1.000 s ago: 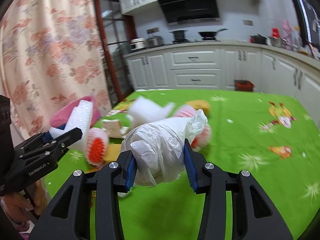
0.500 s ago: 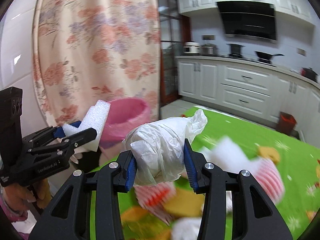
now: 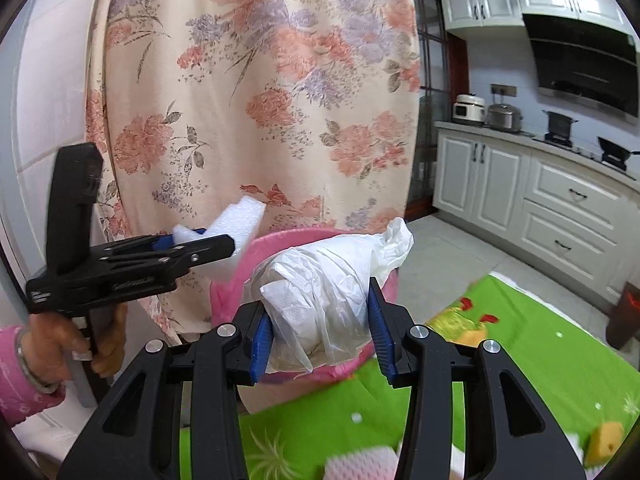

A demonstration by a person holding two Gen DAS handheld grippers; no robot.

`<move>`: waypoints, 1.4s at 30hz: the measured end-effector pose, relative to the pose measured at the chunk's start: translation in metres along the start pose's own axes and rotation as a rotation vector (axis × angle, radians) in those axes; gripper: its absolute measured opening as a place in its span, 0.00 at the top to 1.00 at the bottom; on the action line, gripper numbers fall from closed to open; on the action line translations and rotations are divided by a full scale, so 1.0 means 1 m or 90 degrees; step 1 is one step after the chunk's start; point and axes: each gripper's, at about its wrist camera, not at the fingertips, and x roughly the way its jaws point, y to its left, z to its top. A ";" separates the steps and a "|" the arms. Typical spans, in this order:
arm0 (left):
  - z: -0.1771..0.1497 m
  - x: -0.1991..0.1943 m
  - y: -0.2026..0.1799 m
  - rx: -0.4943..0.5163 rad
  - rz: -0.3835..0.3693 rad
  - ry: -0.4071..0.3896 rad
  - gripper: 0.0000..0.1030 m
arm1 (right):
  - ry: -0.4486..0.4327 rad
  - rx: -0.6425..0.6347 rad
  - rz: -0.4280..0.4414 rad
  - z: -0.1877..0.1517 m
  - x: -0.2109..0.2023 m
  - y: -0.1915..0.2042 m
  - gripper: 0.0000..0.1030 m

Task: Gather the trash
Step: 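Carry both items to the wastebasket and open both tools to drop them, then return to the table and grasp the white tissue with the right tool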

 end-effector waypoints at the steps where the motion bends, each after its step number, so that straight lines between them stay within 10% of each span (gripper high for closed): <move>1: 0.001 0.007 0.005 -0.001 -0.002 0.007 0.46 | 0.003 0.005 0.004 0.002 0.007 -0.002 0.59; 8: 0.006 0.038 0.027 -0.015 0.038 0.029 0.29 | 0.025 0.024 0.028 0.010 0.053 -0.011 0.55; 15: -0.003 -0.010 0.045 -0.048 0.127 -0.021 0.07 | 0.046 0.022 0.044 0.010 0.082 -0.006 0.32; 22: -0.033 -0.056 0.030 -0.011 0.209 -0.030 0.05 | 0.039 0.030 0.016 0.002 0.057 -0.004 0.32; 42: -0.100 -0.048 -0.125 0.106 0.104 0.026 0.05 | 0.054 0.142 -0.249 -0.118 -0.127 -0.054 0.24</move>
